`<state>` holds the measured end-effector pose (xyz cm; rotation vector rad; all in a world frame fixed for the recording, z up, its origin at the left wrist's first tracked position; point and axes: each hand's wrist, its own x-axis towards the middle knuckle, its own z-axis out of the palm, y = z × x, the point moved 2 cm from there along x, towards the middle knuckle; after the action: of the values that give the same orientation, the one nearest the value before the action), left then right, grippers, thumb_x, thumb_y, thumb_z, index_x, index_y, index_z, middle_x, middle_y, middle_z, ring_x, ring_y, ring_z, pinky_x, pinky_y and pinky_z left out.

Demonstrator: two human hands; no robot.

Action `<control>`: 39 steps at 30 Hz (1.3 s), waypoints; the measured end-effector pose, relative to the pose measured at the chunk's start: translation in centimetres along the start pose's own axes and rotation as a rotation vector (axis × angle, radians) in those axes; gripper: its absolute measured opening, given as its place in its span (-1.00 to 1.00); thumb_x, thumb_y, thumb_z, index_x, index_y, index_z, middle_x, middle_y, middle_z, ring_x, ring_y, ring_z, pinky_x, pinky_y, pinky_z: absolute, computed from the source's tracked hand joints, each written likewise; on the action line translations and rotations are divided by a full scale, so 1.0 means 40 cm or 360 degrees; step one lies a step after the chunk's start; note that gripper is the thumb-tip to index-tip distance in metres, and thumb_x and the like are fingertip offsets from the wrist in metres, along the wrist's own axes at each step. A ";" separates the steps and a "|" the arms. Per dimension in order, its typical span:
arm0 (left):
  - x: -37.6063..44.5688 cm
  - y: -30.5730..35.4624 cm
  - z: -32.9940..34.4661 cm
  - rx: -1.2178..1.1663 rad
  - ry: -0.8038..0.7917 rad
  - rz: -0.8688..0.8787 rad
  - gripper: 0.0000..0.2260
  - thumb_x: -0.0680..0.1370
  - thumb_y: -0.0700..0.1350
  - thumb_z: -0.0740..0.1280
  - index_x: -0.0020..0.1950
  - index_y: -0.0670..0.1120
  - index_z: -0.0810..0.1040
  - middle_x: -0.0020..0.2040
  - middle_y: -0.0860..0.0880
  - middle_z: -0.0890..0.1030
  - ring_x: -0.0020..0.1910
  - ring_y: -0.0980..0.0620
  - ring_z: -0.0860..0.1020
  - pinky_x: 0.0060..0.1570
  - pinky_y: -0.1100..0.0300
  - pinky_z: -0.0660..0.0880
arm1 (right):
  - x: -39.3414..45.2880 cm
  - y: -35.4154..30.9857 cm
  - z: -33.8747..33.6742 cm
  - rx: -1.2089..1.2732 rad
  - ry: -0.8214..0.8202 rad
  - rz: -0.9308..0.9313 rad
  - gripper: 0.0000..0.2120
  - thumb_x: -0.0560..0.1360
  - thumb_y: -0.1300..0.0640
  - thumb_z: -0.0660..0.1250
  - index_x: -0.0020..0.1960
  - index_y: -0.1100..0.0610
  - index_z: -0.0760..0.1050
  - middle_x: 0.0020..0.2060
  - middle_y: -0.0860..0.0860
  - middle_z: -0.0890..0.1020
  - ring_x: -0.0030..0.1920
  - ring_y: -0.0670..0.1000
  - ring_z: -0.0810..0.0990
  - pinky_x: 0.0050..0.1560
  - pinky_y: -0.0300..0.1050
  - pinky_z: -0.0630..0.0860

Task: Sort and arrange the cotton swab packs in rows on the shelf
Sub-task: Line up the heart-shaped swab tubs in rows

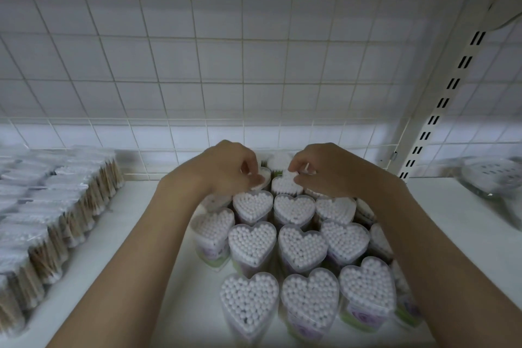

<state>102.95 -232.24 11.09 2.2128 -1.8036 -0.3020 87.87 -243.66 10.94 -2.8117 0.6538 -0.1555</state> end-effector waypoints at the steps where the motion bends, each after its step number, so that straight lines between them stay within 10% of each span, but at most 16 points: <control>1: 0.013 -0.003 -0.010 0.0031 0.0027 0.0008 -0.90 0.49 0.05 0.33 -0.07 0.05 0.53 -0.10 0.11 0.51 -0.04 0.09 0.50 -0.01 0.23 0.44 | 0.010 0.001 -0.003 -0.0043 -0.0035 -0.0012 -0.73 0.52 0.10 0.28 0.21 0.07 0.49 0.05 -0.03 0.52 -0.05 -0.12 0.42 -0.09 -0.30 0.31; 13: 0.088 -0.010 0.011 0.0274 -0.0210 -0.0146 -0.53 0.37 0.18 0.42 0.19 0.00 0.51 0.09 0.01 0.51 0.04 0.01 0.48 0.09 0.10 0.46 | 0.079 0.017 0.022 -0.0071 -0.0367 -0.0008 -0.58 0.39 -0.03 0.44 0.21 -0.03 0.45 -0.21 -0.21 0.27 -0.04 -0.04 0.38 -0.05 -0.14 0.32; 26: 0.092 -0.016 0.011 0.0212 -0.0199 -0.0147 -0.56 0.37 0.11 0.45 0.20 0.00 0.52 0.09 0.01 0.51 0.06 0.00 0.49 0.09 0.10 0.46 | 0.085 0.003 0.014 -0.0235 -0.0233 0.0090 -0.63 0.41 -0.11 0.39 0.07 0.12 0.51 0.01 0.04 0.55 0.02 0.05 0.52 -0.04 -0.11 0.45; 39: 0.081 -0.020 0.021 0.0129 -0.0115 -0.0086 -0.62 0.38 0.04 0.45 0.17 -0.01 0.55 0.04 0.03 0.51 0.00 0.03 0.49 -0.08 0.22 0.40 | 0.089 0.006 0.009 -0.0065 -0.0187 0.0106 -0.64 0.41 -0.11 0.36 0.11 0.05 0.46 -0.17 -0.13 0.37 -0.07 -0.02 0.45 -0.14 -0.13 0.38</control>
<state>104.09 -235.33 10.07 2.3379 -1.8255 -0.3299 90.99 -245.40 10.70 -2.8076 0.7298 0.0360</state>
